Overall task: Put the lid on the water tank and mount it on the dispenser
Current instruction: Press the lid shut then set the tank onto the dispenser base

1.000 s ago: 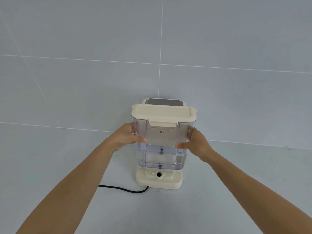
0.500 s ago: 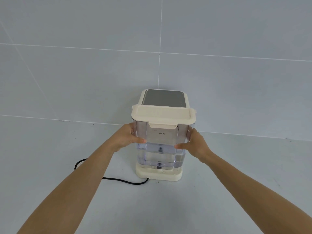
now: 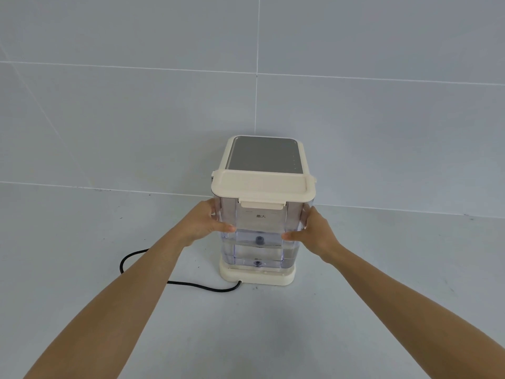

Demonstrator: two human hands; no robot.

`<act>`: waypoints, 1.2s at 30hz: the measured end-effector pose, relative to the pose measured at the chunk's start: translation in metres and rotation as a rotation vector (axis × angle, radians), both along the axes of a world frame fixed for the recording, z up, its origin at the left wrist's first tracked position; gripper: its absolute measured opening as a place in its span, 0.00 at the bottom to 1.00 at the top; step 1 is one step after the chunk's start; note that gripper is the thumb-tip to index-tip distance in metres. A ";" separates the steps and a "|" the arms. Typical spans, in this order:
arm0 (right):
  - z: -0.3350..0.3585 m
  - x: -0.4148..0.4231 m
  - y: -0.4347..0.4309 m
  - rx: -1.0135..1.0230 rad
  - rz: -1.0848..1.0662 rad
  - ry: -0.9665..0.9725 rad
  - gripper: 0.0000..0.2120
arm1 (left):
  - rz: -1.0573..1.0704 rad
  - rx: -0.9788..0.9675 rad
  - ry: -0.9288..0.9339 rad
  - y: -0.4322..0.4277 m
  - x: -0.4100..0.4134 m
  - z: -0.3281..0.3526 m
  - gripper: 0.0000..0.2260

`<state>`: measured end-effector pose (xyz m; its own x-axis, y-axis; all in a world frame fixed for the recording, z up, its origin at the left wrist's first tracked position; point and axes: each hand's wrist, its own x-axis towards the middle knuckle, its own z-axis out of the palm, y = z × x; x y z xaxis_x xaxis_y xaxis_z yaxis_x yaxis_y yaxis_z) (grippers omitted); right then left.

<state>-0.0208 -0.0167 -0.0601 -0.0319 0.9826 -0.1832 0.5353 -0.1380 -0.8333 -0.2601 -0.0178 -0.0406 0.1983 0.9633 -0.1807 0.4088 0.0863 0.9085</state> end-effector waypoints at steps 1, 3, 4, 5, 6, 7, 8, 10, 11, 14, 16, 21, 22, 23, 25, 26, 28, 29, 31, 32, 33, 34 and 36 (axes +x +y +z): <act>0.000 0.000 0.000 0.000 0.002 0.000 0.34 | 0.001 -0.002 0.004 0.000 -0.001 -0.001 0.20; 0.000 -0.001 -0.001 0.000 0.002 0.002 0.34 | -0.001 -0.003 0.002 0.001 -0.001 -0.002 0.20; 0.000 -0.001 -0.002 -0.001 0.002 0.002 0.34 | -0.002 -0.006 0.000 0.001 -0.001 -0.002 0.20; -0.001 -0.001 -0.002 0.000 0.002 0.002 0.34 | 0.001 -0.010 -0.001 0.001 -0.001 -0.003 0.20; -0.001 -0.001 -0.003 0.003 0.004 0.003 0.34 | 0.005 -0.014 -0.001 0.001 -0.001 -0.004 0.20; -0.001 -0.001 -0.004 0.003 0.005 0.005 0.34 | 0.007 -0.015 -0.002 0.001 -0.001 -0.005 0.19; -0.001 -0.001 -0.004 0.002 0.006 0.009 0.34 | 0.007 -0.014 -0.004 0.001 0.000 -0.005 0.19; 0.000 -0.001 -0.005 -0.006 0.008 0.015 0.33 | 0.005 -0.010 -0.017 0.000 0.001 -0.004 0.19; 0.000 -0.001 -0.005 -0.008 0.010 0.016 0.33 | 0.003 -0.008 -0.022 0.000 0.001 -0.004 0.19; 0.000 -0.002 -0.005 -0.009 0.013 0.013 0.33 | -0.011 -0.006 -0.018 -0.002 0.001 -0.004 0.19; -0.001 -0.002 -0.005 -0.009 0.007 0.009 0.33 | -0.016 -0.007 -0.008 -0.002 0.001 -0.004 0.20; -0.004 -0.001 -0.006 -0.009 0.013 0.014 0.32 | -0.018 -0.008 0.012 -0.001 0.002 -0.008 0.21; -0.005 -0.001 -0.007 -0.009 0.016 0.018 0.32 | -0.014 -0.013 0.012 -0.001 0.002 -0.009 0.20; -0.006 -0.002 -0.007 -0.008 0.018 0.020 0.32 | -0.006 -0.018 0.013 -0.001 0.002 -0.011 0.20; -0.006 -0.002 -0.007 -0.005 0.018 0.019 0.32 | 0.005 -0.027 0.023 -0.001 0.001 -0.012 0.21; -0.006 -0.003 -0.007 -0.006 0.019 0.015 0.32 | 0.007 -0.030 0.031 -0.001 0.000 -0.013 0.22; -0.007 -0.003 -0.007 -0.009 0.023 0.004 0.32 | 0.007 -0.035 0.049 0.000 -0.001 -0.016 0.24; -0.007 -0.003 -0.007 -0.010 0.022 0.001 0.33 | 0.005 -0.038 0.056 0.001 -0.001 -0.017 0.25; -0.007 -0.003 -0.007 -0.016 0.016 0.001 0.33 | 0.005 -0.044 0.053 0.002 -0.001 -0.019 0.25; -0.007 -0.004 -0.007 -0.021 0.013 0.000 0.33 | 0.005 -0.047 0.053 0.002 -0.001 -0.019 0.24; -0.008 -0.004 -0.007 -0.023 0.011 0.004 0.33 | 0.005 -0.048 0.054 0.002 -0.001 -0.020 0.23; -0.007 -0.004 -0.008 -0.029 0.010 0.008 0.33 | 0.003 -0.049 0.058 0.002 -0.001 -0.020 0.23; -0.005 -0.004 -0.009 -0.037 0.010 0.017 0.33 | 0.005 -0.050 0.058 0.003 -0.001 -0.021 0.23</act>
<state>-0.0250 -0.0257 -0.0650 -0.0455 0.9748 -0.2185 0.5224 -0.1632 -0.8370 -0.2613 -0.0152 -0.0621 0.1816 0.9538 -0.2392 0.4598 0.1326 0.8780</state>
